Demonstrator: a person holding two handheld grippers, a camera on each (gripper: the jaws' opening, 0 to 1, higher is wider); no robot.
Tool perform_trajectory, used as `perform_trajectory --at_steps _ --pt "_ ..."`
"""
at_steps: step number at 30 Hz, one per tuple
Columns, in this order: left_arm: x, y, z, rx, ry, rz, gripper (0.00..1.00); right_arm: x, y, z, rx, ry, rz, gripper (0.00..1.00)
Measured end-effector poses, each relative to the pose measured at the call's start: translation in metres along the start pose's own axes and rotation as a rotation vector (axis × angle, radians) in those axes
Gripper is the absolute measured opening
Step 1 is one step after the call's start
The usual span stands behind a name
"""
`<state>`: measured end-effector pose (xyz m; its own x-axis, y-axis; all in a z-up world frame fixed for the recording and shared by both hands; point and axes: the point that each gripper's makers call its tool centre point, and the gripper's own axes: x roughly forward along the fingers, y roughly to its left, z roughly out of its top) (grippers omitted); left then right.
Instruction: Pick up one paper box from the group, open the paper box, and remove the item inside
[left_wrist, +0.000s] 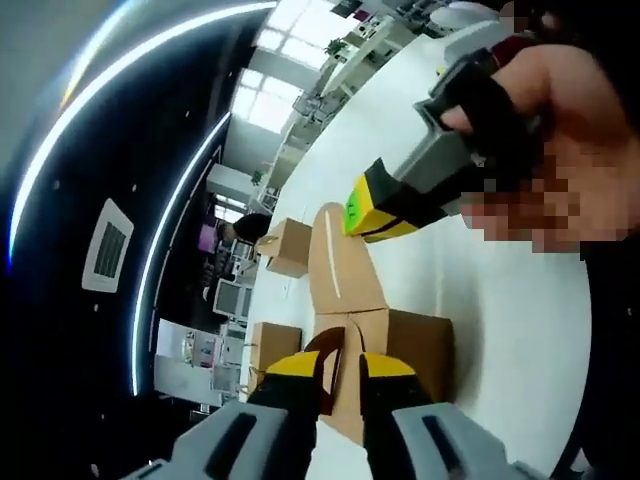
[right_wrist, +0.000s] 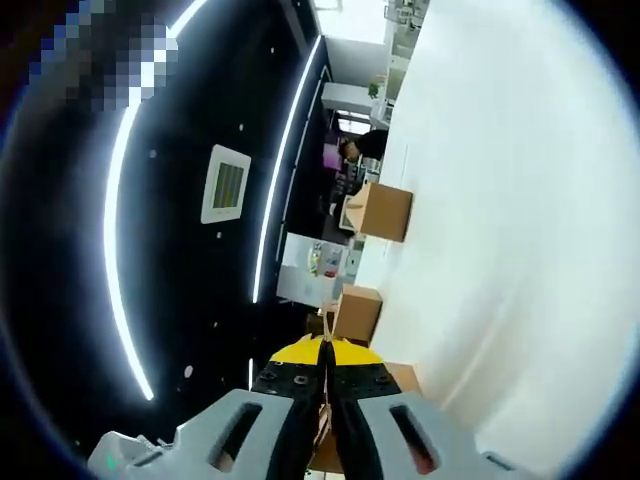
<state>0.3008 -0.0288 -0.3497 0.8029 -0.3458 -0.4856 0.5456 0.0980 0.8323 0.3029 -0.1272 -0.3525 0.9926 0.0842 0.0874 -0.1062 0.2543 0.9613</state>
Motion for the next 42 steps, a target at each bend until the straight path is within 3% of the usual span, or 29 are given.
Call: perform_trajectory --at_steps 14,18,28,38,42 --pt "-0.002 0.008 -0.002 0.102 0.036 0.067 0.10 0.000 -0.002 0.000 0.000 0.009 -0.001 0.02" --pt "-0.007 -0.001 0.001 0.044 0.011 0.000 0.16 -0.001 -0.003 0.000 -0.001 0.010 -0.004 0.02" --pt "-0.005 0.001 -0.005 0.025 0.041 -0.019 0.19 -0.001 -0.003 -0.002 -0.001 0.020 -0.002 0.02" --pt "-0.007 0.010 -0.005 0.092 0.053 0.054 0.17 -0.001 -0.005 -0.002 -0.001 0.025 -0.007 0.02" --pt "-0.011 0.014 -0.007 0.079 0.047 0.067 0.17 -0.001 -0.006 -0.003 -0.002 0.026 -0.009 0.02"
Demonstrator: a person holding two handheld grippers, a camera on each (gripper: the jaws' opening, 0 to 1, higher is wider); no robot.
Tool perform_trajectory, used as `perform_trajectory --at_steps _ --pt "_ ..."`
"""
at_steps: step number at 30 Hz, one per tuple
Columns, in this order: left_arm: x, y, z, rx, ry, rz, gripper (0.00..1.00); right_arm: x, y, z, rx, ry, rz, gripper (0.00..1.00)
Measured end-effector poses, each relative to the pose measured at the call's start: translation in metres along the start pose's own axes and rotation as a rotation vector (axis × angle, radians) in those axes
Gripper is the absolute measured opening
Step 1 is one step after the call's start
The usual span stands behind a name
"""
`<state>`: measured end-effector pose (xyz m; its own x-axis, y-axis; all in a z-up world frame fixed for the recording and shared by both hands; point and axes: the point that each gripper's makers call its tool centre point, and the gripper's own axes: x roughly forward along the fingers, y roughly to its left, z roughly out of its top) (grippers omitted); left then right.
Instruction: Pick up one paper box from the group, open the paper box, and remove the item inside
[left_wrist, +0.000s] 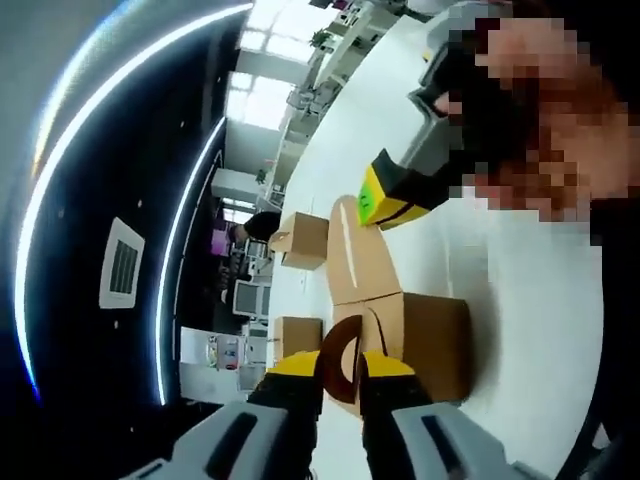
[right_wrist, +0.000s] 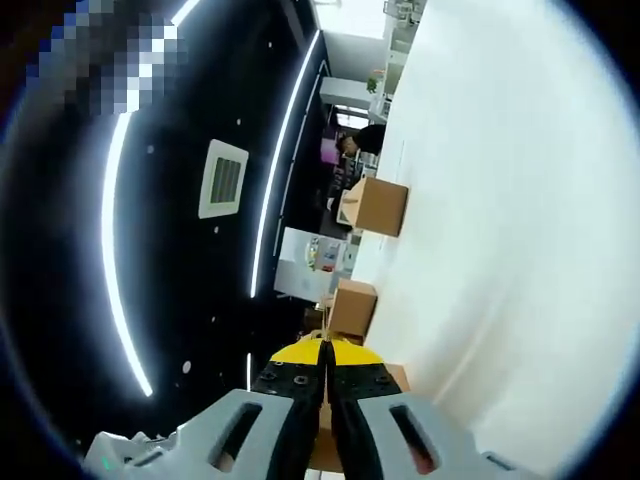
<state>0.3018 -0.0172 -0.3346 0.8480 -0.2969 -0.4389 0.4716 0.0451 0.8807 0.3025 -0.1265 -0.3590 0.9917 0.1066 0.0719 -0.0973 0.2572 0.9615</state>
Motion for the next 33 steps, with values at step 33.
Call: perform_trajectory --at_steps 33 --pt "0.034 0.007 -0.026 -0.631 -0.381 -0.577 0.04 0.001 0.006 -0.003 -0.034 0.012 0.004 0.03"
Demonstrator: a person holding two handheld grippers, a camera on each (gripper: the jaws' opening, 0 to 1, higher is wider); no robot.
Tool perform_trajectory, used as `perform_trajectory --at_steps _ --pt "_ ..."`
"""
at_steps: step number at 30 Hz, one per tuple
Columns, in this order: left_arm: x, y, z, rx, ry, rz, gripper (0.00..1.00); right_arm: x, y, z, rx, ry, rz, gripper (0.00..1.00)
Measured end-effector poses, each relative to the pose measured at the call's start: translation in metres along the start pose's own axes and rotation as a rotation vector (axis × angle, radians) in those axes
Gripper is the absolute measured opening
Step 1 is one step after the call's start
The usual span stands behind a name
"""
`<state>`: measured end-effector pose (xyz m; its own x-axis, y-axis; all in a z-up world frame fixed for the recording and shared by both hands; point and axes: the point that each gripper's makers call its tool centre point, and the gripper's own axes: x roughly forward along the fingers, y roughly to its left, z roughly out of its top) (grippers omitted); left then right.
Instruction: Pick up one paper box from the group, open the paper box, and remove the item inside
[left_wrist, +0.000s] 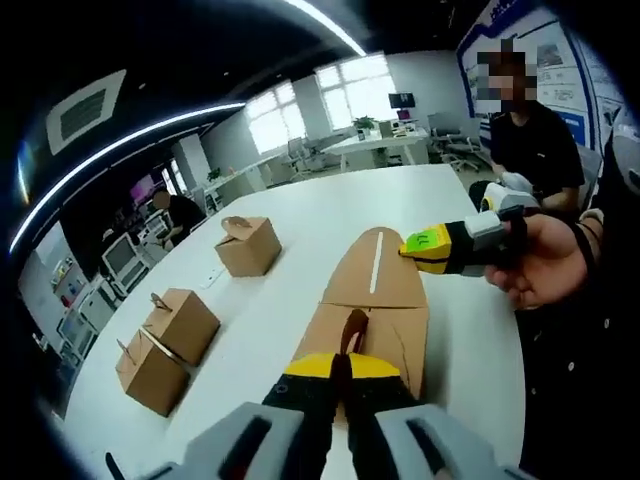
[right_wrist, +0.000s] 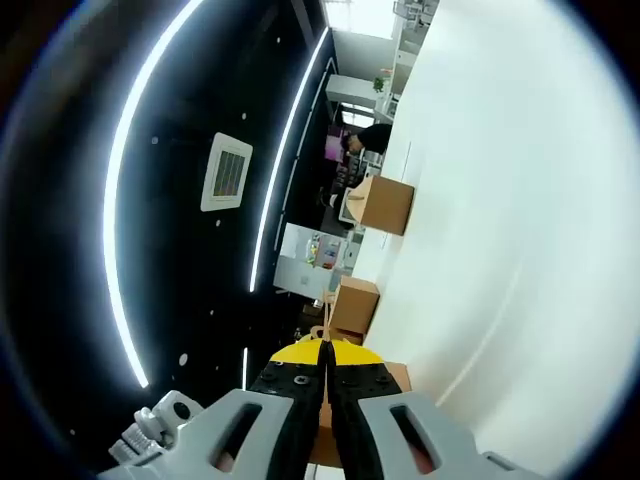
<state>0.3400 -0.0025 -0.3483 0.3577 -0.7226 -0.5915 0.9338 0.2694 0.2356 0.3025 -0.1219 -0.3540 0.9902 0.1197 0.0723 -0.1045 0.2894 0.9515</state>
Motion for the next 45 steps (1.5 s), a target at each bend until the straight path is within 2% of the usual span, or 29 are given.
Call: perform_trajectory --at_steps 5,8,12,13,15,17,19,22,24,28,32,37,38,39,42,45 --pt "-0.001 -0.003 0.001 -0.022 -0.008 -0.006 0.04 -0.001 0.002 0.002 0.003 -0.004 0.006 0.03" --pt "-0.003 -0.001 0.001 -0.030 -0.012 0.009 0.04 -0.004 0.006 0.006 -0.021 -0.012 0.018 0.11" --pt "-0.005 0.002 -0.001 -0.056 -0.022 0.026 0.04 -0.014 0.013 0.022 -0.052 -0.046 0.046 0.17" --pt "-0.005 0.002 -0.001 -0.059 -0.025 0.027 0.04 -0.018 0.016 0.028 -0.081 -0.057 0.060 0.18" --pt "-0.006 0.000 -0.001 -0.064 -0.033 0.022 0.04 -0.022 0.029 0.026 -0.141 -0.035 0.103 0.18" --pt "-0.007 -0.001 -0.001 -0.064 -0.037 0.020 0.04 -0.024 0.047 0.008 -0.207 0.038 0.159 0.20" --pt "-0.006 -0.001 -0.001 -0.064 -0.041 0.018 0.04 -0.026 0.061 -0.024 -0.315 0.152 0.208 0.24" --pt "-0.006 -0.002 -0.001 -0.066 -0.044 0.006 0.04 -0.029 0.073 -0.074 -0.308 0.314 0.243 0.32" --pt "-0.008 -0.002 -0.001 -0.064 -0.049 -0.004 0.04 -0.025 0.070 -0.092 -0.308 0.373 0.226 0.31" --pt "-0.010 -0.005 -0.001 -0.051 -0.054 -0.024 0.04 -0.016 0.072 -0.098 -0.316 0.384 0.223 0.31" --pt "-0.009 -0.006 -0.002 -0.049 -0.059 -0.037 0.04 -0.005 0.066 -0.094 -0.316 0.385 0.181 0.31" --pt "-0.010 -0.006 -0.003 -0.057 -0.072 -0.042 0.04 0.002 0.050 -0.086 -0.294 0.371 0.062 0.38" --pt "-0.009 -0.006 -0.002 -0.061 -0.076 -0.043 0.04 0.004 0.050 -0.085 -0.283 0.371 0.055 0.37" --pt "-0.009 -0.005 -0.002 -0.066 -0.077 -0.044 0.04 0.005 0.049 -0.084 -0.263 0.367 0.014 0.38" --pt "-0.008 -0.004 -0.001 -0.094 -0.088 -0.047 0.03 0.008 0.053 -0.081 -0.308 0.357 -0.002 0.43" --pt "-0.009 -0.003 0.001 -0.128 -0.110 -0.054 0.03 0.014 0.054 -0.078 -0.275 0.367 -0.040 0.48"
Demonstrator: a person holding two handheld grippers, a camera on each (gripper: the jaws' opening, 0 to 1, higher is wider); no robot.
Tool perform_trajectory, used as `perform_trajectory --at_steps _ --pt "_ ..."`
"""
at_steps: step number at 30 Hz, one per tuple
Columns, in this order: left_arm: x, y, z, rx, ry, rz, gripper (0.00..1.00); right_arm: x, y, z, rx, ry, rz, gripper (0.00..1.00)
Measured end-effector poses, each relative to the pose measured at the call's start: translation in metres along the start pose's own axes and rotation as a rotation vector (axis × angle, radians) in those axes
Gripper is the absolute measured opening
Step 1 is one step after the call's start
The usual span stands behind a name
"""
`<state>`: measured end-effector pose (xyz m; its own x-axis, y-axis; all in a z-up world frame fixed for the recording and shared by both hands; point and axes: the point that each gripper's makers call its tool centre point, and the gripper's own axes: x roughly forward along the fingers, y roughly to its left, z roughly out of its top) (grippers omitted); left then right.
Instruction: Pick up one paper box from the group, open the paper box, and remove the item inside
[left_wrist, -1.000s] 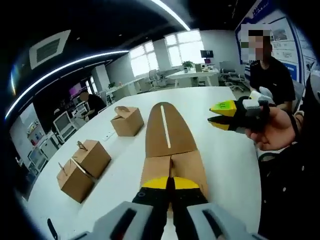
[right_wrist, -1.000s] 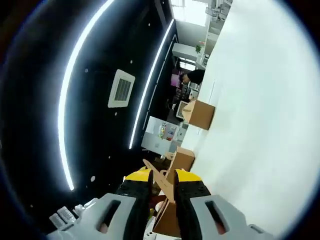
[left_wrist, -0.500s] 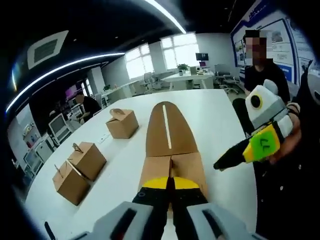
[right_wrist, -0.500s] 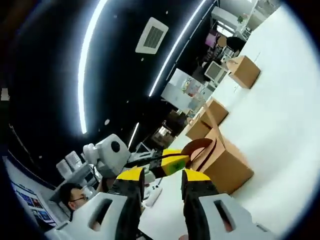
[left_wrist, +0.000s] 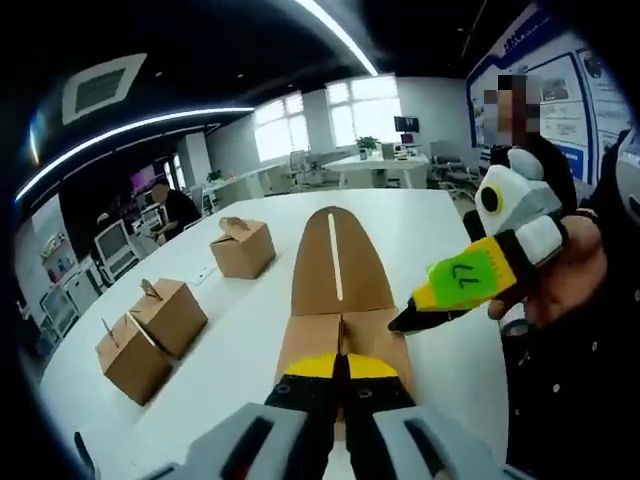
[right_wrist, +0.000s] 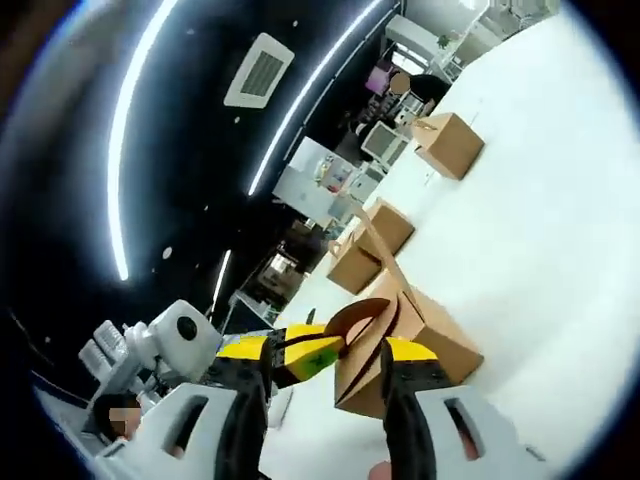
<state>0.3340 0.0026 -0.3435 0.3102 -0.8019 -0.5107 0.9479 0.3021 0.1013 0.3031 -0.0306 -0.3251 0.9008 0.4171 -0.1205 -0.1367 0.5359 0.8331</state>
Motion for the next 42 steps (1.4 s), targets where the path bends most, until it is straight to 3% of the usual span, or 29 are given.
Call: perform_trajectory --at_steps 4,10,15,23,28,31,42 --pt "0.001 -0.001 -0.001 -0.024 -0.029 -0.009 0.03 0.006 -0.001 0.006 0.018 0.000 -0.024 0.49" --pt "0.004 -0.002 -0.004 -0.031 -0.035 -0.012 0.03 0.009 -0.012 0.008 0.116 0.015 -0.068 0.45" --pt "0.005 -0.003 -0.002 -0.040 -0.031 -0.019 0.03 0.014 -0.012 0.009 0.288 0.038 -0.053 0.44" --pt "0.008 -0.003 -0.003 -0.044 -0.025 -0.027 0.03 0.016 -0.015 0.006 0.267 0.055 -0.052 0.37" --pt "0.009 -0.003 -0.001 -0.045 -0.019 -0.020 0.03 0.004 -0.015 0.017 0.244 0.081 -0.066 0.48" --pt "0.011 -0.005 0.000 -0.058 -0.018 -0.028 0.03 0.005 -0.015 0.019 0.273 0.104 -0.073 0.53" --pt "0.011 -0.009 0.001 -0.046 -0.009 -0.043 0.03 0.014 -0.011 0.015 0.253 0.198 -0.103 0.58"
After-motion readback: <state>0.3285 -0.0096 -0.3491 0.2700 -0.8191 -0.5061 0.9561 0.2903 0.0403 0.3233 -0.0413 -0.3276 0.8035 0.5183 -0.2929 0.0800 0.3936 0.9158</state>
